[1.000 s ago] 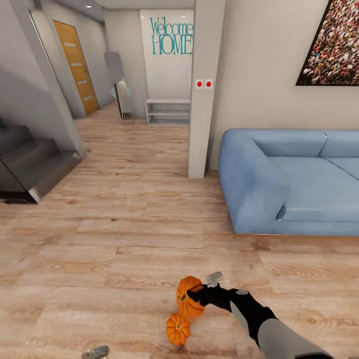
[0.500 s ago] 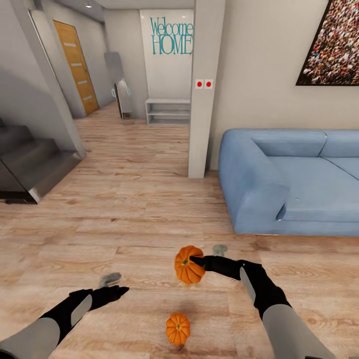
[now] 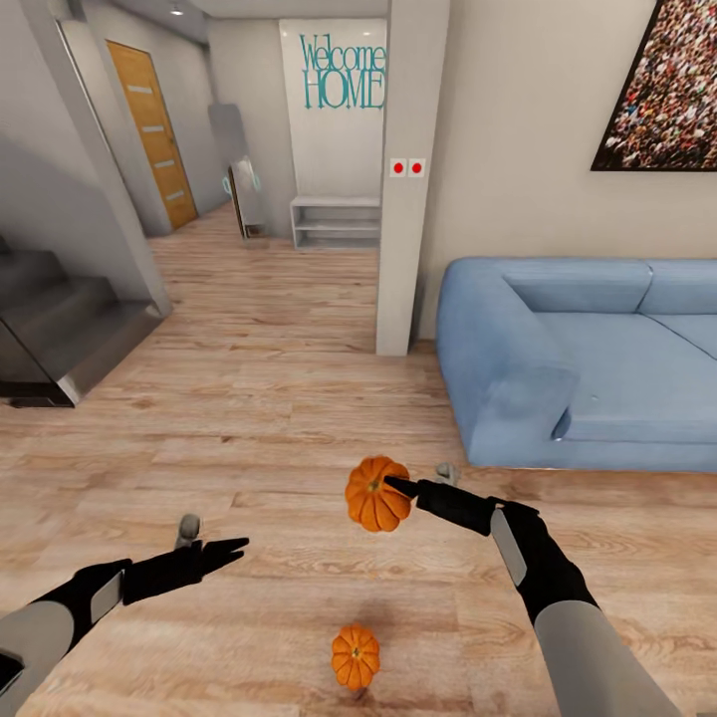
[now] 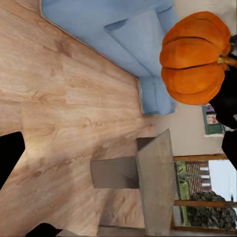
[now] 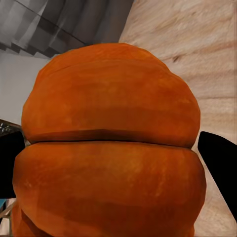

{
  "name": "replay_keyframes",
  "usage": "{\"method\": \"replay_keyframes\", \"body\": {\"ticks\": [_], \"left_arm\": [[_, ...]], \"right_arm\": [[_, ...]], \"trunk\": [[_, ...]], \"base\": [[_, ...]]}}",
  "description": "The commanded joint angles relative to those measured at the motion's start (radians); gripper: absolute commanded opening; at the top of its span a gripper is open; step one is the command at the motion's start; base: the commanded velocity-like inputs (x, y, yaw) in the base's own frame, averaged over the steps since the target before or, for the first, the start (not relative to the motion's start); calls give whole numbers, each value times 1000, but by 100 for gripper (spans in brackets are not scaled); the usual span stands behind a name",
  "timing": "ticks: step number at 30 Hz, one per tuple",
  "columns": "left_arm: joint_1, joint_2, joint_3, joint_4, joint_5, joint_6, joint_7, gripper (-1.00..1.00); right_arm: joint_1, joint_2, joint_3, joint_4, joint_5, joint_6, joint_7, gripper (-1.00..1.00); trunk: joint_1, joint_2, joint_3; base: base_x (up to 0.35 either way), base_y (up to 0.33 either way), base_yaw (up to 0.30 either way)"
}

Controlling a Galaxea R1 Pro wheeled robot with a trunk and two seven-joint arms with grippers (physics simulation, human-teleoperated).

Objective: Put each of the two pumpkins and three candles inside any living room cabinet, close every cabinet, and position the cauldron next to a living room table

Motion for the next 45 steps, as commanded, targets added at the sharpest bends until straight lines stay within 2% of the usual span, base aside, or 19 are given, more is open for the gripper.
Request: {"method": "replay_keyframes", "body": {"ticks": [1,7,10,36,38,39,40,43,45], "left_arm": [[0,19,0,10,4,-4,-79,100],[0,42,6,37,8,-2,-109,100],[0,50,8,37,8,-2,-110,100],[0,39,9,38,8,8,-90,100],[0,19,9,41,8,7,-75,100],[0,1,9,42,8,6,-56,100],[0,-38,9,44,8,5,29,100],[2,-78,9,47,7,0,98,100],[4,-124,9,72,6,-3,131,100]], "right_arm": [[0,0,0,-12,-1,1,0,-100],[0,2,3,-15,-2,1,-1,-100],[0,1,3,-14,-2,1,-2,-100],[0,7,5,-13,5,-6,-2,-100],[0,6,5,-14,5,-6,-2,-100],[0,5,5,-14,4,-6,-2,-100],[0,5,5,-14,2,-4,-2,-100],[0,4,5,-14,1,-3,-2,-100],[0,5,5,-14,1,-3,-2,-100]], "trunk": [[0,0,0],[0,0,0],[11,-21,-9],[111,-203,-91],[119,-217,-97],[123,-224,-100],[126,-231,-103],[138,-252,-113],[146,-266,-119]], "base": [[0,0,0],[0,0,0],[0,0,0],[0,0,0],[0,0,0],[0,0,0],[0,0,0],[0,0,0],[0,0,0]]}}
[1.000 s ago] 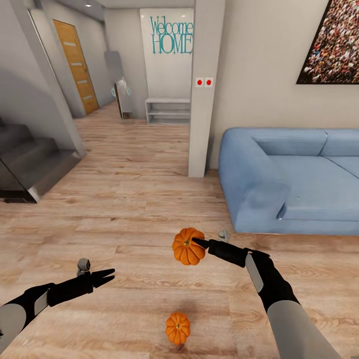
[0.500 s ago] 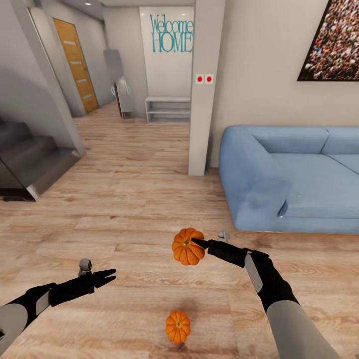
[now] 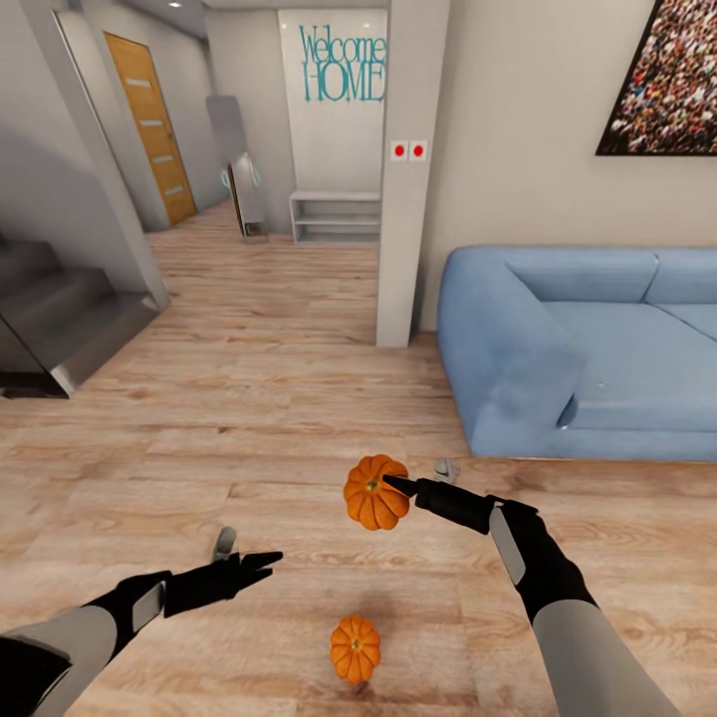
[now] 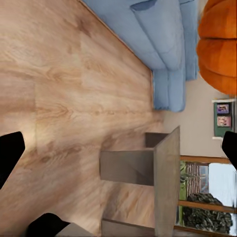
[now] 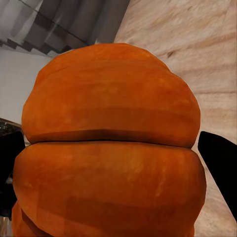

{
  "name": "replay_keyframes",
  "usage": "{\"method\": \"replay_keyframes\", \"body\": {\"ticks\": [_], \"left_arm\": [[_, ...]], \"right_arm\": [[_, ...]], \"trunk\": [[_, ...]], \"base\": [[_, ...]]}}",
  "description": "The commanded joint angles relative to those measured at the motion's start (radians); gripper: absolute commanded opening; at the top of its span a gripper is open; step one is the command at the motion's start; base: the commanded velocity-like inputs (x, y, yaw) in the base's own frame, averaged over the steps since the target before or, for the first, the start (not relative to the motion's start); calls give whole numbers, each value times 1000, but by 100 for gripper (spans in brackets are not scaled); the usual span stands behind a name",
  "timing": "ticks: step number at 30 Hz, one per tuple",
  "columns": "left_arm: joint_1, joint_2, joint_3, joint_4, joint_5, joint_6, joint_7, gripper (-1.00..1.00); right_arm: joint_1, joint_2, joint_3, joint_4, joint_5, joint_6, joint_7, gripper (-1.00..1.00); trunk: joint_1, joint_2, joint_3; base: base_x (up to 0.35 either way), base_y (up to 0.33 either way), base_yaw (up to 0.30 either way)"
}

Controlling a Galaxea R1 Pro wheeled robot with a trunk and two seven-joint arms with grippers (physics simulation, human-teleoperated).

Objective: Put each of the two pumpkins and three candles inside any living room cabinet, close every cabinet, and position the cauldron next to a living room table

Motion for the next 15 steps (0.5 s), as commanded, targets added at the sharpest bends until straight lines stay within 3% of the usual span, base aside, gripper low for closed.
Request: {"method": "replay_keyframes", "body": {"ticks": [1,5,7,11,15], "left_arm": [[0,-20,4,10,-1,-1,7,100],[7,-79,3,30,-3,-22,38,100],[12,-94,3,31,-3,-31,77,100],[20,-103,4,33,0,-37,153,100],[21,-103,4,33,0,-37,161,100]], "right_arm": [[0,0,0,0,-2,1,0,-100],[0,-1,0,0,-2,1,0,-100],[0,-1,0,0,-3,2,0,-100],[0,-3,-1,0,-4,2,0,-100],[0,-1,-1,1,-4,2,0,-100]], "trunk": [[4,-7,-3],[19,-35,-16],[27,-49,-22],[42,-77,-35],[58,-105,-47]], "base": [[0,0,0],[0,0,0],[0,0,0],[0,0,0],[0,0,0]]}}
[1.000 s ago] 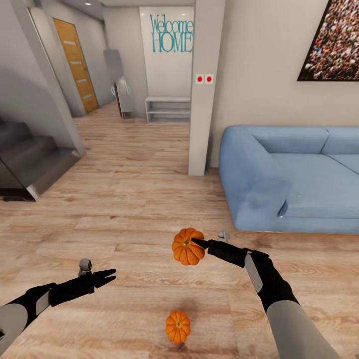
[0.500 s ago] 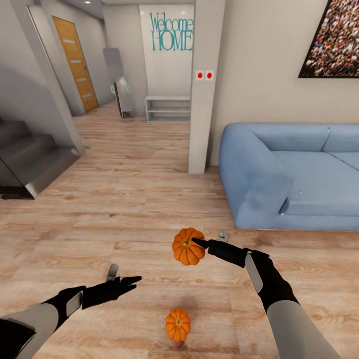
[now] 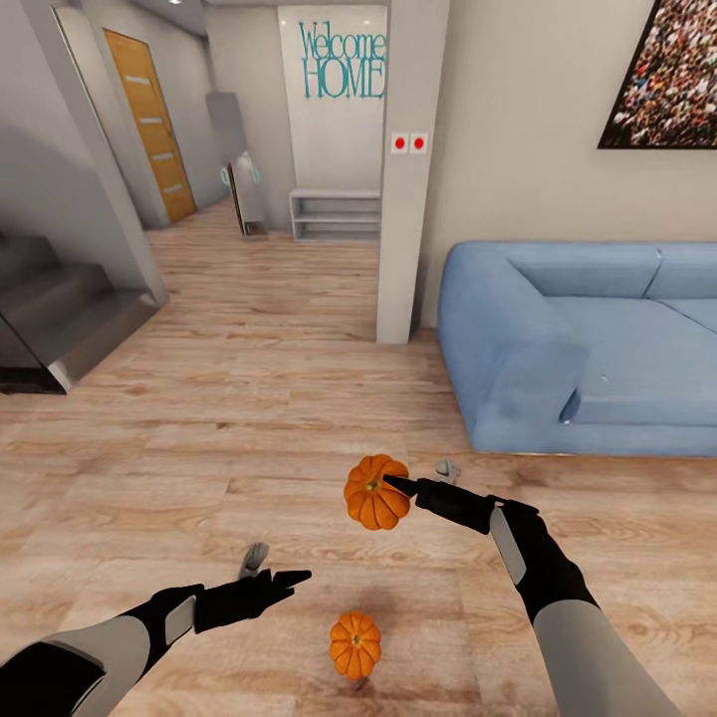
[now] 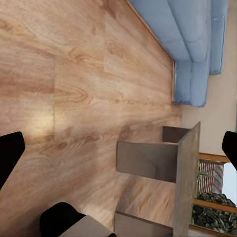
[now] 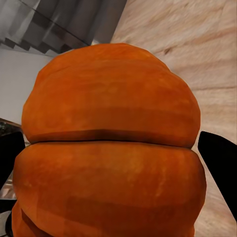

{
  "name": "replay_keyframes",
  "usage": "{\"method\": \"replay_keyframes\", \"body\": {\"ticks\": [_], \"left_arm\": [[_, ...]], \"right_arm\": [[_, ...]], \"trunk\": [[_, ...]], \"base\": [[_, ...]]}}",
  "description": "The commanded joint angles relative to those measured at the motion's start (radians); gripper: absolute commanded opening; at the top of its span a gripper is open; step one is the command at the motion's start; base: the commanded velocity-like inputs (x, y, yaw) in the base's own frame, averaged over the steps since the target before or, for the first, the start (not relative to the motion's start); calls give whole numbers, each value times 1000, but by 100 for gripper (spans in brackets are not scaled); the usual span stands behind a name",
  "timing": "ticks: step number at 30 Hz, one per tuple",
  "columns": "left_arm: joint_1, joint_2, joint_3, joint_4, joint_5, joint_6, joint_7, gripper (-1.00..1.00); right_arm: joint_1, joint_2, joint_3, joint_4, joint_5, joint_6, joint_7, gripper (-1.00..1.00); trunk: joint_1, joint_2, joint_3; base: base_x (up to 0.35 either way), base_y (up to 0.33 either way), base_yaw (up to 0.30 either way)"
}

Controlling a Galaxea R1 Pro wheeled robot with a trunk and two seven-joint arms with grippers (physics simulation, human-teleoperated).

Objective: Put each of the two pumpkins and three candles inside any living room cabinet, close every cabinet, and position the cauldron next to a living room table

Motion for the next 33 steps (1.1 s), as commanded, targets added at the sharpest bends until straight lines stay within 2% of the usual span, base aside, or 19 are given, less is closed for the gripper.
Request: {"method": "replay_keyframes", "body": {"ticks": [1,13,33], "left_arm": [[0,0,0,0,0,0,1,100],[0,11,0,0,1,0,4,100],[0,12,0,0,1,0,5,100]], "right_arm": [[0,0,0,0,-3,1,0,-100],[0,9,-1,4,4,-4,-4,-100],[0,8,0,6,5,-5,-6,-100]], "trunk": [[4,-7,-3],[50,-91,-41],[127,-231,-103]], "base": [[0,0,0],[0,0,0],[0,0,0]]}}
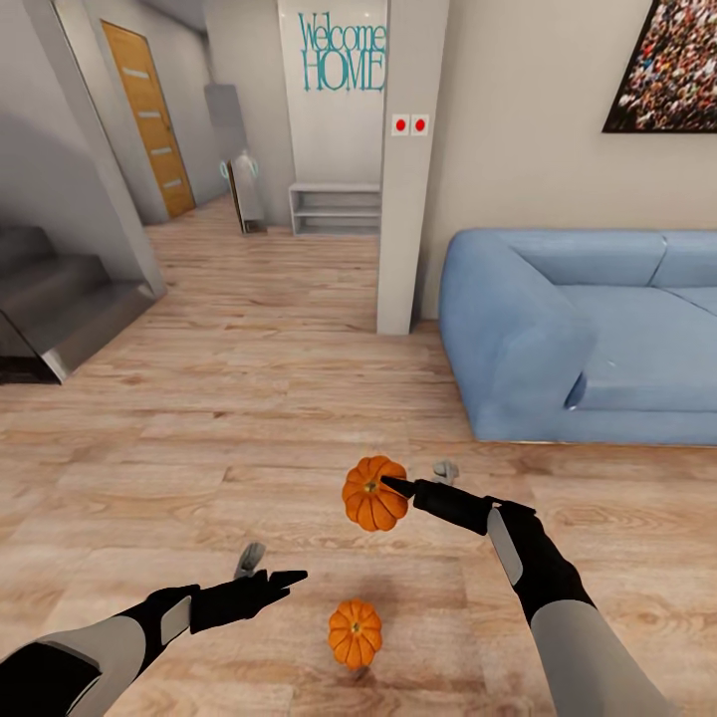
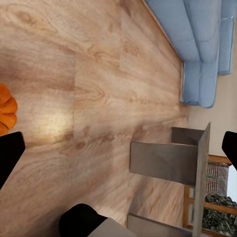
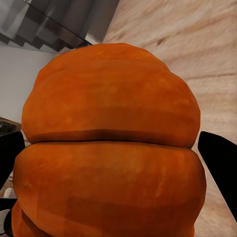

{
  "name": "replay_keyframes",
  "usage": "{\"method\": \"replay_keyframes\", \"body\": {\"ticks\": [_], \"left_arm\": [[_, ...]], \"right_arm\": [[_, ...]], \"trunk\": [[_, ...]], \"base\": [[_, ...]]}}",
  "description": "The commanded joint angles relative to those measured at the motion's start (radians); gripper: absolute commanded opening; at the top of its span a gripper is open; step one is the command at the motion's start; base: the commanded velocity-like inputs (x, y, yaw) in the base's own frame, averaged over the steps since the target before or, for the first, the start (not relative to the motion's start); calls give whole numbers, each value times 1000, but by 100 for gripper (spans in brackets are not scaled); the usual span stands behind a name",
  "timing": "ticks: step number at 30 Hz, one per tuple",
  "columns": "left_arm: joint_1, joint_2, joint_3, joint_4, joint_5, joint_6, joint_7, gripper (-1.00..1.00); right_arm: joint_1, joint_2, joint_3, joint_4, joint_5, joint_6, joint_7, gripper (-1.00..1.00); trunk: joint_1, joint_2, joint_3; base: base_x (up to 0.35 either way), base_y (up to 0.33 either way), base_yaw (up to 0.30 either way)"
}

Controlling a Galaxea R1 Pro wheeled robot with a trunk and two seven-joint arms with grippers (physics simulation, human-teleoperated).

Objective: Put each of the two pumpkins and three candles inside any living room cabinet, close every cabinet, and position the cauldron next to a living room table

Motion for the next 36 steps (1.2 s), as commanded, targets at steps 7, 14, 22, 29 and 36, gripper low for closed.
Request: {"method": "replay_keyframes", "body": {"ticks": [7,14,22,29,36], "left_arm": [[0,-1,1,0,0,0,0,100],[0,-2,1,0,0,0,0,100],[0,-2,1,0,0,0,0,100],[0,-2,1,0,0,0,0,100],[0,-2,1,0,0,0,0,100]], "right_arm": [[0,0,0,0,-2,1,-2,-100],[0,0,1,2,-2,1,-6,-100],[0,0,0,2,-2,-1,-4,-100],[0,0,0,2,-2,-1,-3,-100],[0,0,0,2,-2,-1,-3,-100]], "trunk": [[27,-49,-22],[54,-98,-44],[84,-154,-69],[111,-203,-91],[138,-252,-113]], "base": [[0,0,0],[0,0,0],[0,0,0],[0,0,0],[0,0,0]]}}
